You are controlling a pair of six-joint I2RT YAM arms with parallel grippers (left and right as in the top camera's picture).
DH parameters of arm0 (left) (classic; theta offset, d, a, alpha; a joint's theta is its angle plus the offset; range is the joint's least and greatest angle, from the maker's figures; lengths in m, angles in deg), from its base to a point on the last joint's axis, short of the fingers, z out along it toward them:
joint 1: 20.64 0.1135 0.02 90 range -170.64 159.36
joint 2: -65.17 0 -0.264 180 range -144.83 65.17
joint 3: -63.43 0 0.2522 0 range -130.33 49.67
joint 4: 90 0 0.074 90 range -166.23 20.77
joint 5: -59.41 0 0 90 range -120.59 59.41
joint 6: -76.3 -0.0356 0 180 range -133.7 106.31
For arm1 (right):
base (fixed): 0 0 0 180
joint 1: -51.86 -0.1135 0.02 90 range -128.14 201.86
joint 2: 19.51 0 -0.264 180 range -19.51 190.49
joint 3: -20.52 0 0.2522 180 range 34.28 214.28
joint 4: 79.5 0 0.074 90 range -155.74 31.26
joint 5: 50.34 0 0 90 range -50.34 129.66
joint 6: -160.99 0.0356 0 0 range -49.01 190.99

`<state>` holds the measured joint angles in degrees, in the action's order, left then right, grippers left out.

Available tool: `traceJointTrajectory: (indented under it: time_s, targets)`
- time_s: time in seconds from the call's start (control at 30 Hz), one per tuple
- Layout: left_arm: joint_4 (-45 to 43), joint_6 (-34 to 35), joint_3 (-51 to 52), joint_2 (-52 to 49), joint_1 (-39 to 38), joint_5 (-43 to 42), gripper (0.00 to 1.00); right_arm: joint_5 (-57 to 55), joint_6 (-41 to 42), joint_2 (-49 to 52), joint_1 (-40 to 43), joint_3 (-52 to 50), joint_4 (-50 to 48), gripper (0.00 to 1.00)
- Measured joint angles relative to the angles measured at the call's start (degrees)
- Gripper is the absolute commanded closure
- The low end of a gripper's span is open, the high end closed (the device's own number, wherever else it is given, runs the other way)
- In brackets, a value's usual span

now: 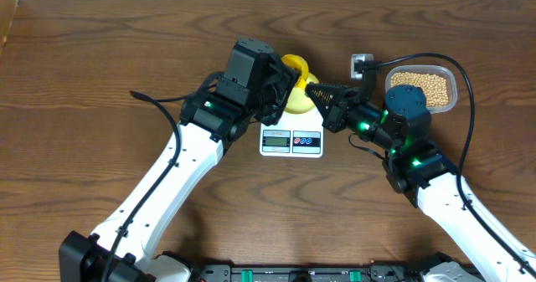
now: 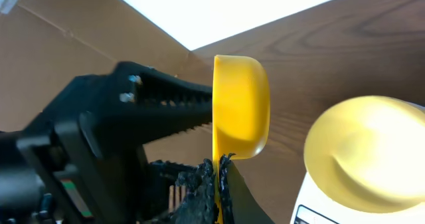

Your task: Scoop item into bowl and weigh 50g on scale

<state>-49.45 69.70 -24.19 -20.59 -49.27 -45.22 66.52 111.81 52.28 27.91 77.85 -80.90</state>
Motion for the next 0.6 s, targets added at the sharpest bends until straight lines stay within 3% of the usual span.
traceJointTrajectory:
  time_s: [0.17, 0.27, 0.43, 0.6]
  targets:
    - [0.0, -4.5, 0.0, 0.0, 1.3, 0.9, 0.27, -1.1, -1.1, 0.0, 2.0, 0.0, 1.9, 0.99]
    - [0.0, -9.8, 0.0, 0.0, 3.3, 1.0, 0.2, -1.4, -1.9, 0.1, 4.3, 0.0, 3.3, 0.99]
    - [-2.6, -24.7, 0.0, 0.3, 6.1, -1.0, 0.2, -0.7, -4.0, 0.1, 8.2, 0.8, 6.2, 0.99]
    - [-2.1, -39.1, 0.0, 3.2, 8.1, -4.4, 0.2, 0.7, -8.9, 0.5, 11.2, 6.8, 18.0, 0.99]
